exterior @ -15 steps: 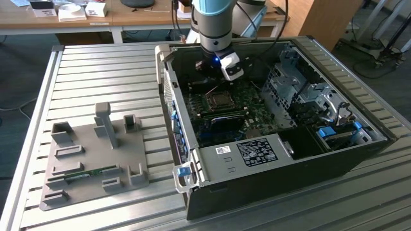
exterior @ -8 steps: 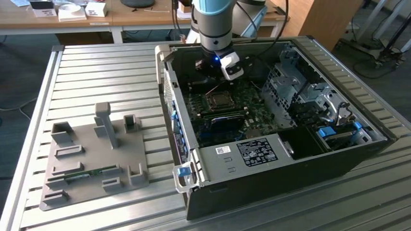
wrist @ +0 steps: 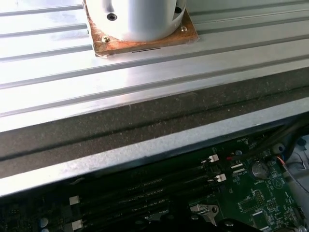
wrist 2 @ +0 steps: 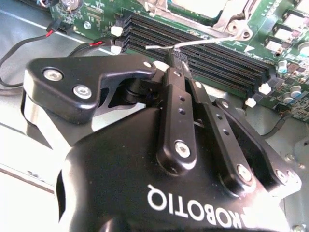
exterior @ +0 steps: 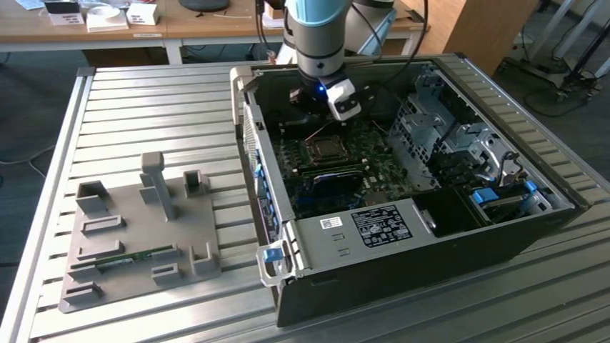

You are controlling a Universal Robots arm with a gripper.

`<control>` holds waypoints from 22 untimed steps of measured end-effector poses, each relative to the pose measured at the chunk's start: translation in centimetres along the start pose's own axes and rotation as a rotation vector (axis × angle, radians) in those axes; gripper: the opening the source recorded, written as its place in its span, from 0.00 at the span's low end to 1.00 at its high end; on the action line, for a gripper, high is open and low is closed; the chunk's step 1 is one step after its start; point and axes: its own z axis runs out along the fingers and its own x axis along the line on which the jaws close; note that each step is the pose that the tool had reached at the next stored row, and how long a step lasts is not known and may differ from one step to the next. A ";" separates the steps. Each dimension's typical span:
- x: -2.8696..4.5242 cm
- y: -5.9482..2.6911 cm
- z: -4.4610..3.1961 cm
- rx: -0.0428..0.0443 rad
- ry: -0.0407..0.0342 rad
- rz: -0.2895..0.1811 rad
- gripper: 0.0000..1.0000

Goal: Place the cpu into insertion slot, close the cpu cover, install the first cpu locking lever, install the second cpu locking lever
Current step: 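Install the first cpu locking lever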

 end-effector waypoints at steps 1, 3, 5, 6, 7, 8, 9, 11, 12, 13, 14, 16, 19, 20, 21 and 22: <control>-0.01 -0.07 0.02 -0.0023 0.0005 0.001 0.11; -0.03 -0.24 0.10 -0.0067 0.0011 0.002 0.11; -0.04 -0.38 0.17 -0.0108 0.0017 0.003 0.11; -0.03 -0.41 0.19 -0.0127 0.0020 0.003 0.11; -0.02 -0.42 0.20 -0.0145 0.0021 0.004 0.11; -0.02 -0.41 0.20 -0.0149 0.0021 0.004 0.11; -0.02 -0.41 0.20 -0.0150 0.0022 0.004 0.11; -0.02 -0.42 0.20 -0.0151 0.0023 0.004 0.11; -0.02 -0.42 0.20 -0.0152 0.0023 0.004 0.11; -0.01 -0.42 0.20 -0.0153 0.0022 0.004 0.11; 0.03 -0.44 0.19 -0.0155 0.0018 0.004 0.11; 0.06 -0.45 0.21 -0.0158 0.0012 0.003 0.11; 0.10 -0.51 0.38 -0.0158 0.0009 0.003 0.11; 0.11 -0.54 0.47 -0.0159 0.0008 0.003 0.11; 0.13 -0.57 0.55 -0.0158 0.0008 0.003 0.11; 0.15 -0.60 0.62 -0.0158 0.0008 0.003 0.11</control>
